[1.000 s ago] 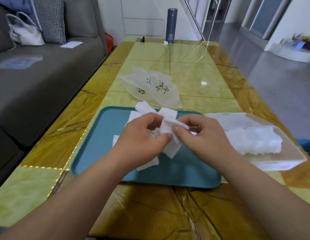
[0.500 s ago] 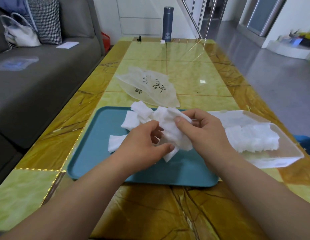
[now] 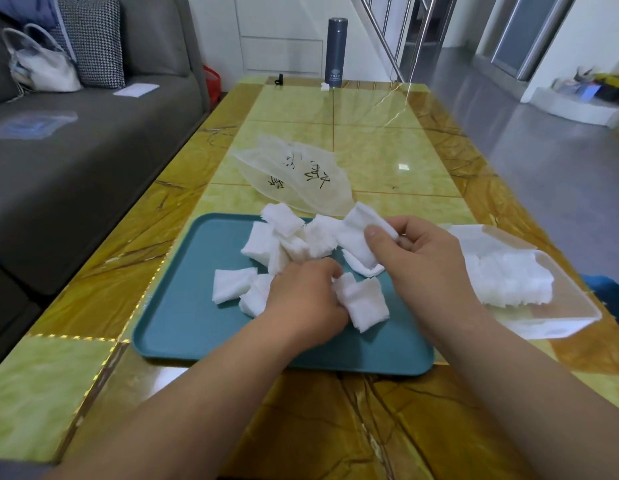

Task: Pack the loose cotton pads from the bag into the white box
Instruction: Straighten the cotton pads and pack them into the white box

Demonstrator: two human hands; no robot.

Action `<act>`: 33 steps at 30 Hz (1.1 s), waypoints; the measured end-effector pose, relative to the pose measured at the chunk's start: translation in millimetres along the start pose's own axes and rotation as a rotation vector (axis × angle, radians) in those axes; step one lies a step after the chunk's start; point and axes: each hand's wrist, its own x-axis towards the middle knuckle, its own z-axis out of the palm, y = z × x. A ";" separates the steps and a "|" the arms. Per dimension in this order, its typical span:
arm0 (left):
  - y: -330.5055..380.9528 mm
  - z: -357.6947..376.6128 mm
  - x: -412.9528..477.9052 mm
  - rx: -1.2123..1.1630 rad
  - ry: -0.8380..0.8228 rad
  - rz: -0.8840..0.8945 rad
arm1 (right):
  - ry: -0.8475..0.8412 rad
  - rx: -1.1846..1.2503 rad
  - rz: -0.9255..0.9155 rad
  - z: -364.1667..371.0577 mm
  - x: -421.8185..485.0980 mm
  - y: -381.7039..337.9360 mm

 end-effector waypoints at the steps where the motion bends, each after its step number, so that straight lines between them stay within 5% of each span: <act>1: -1.0 -0.4 0.3 -0.006 -0.004 0.002 | -0.001 0.010 0.015 -0.7 0.3 1.0; 11: -8.9 -36.9 -10.9 -0.465 0.221 0.010 | -0.020 -0.015 0.052 -3.6 8.1 14.5; 21: -12.1 -55.2 -16.9 -0.967 0.075 0.002 | -0.084 0.042 0.096 -1.5 7.5 9.8; 33: -14.2 -51.5 -13.4 -0.881 0.149 0.048 | -0.299 0.023 0.065 1.5 -0.6 -4.6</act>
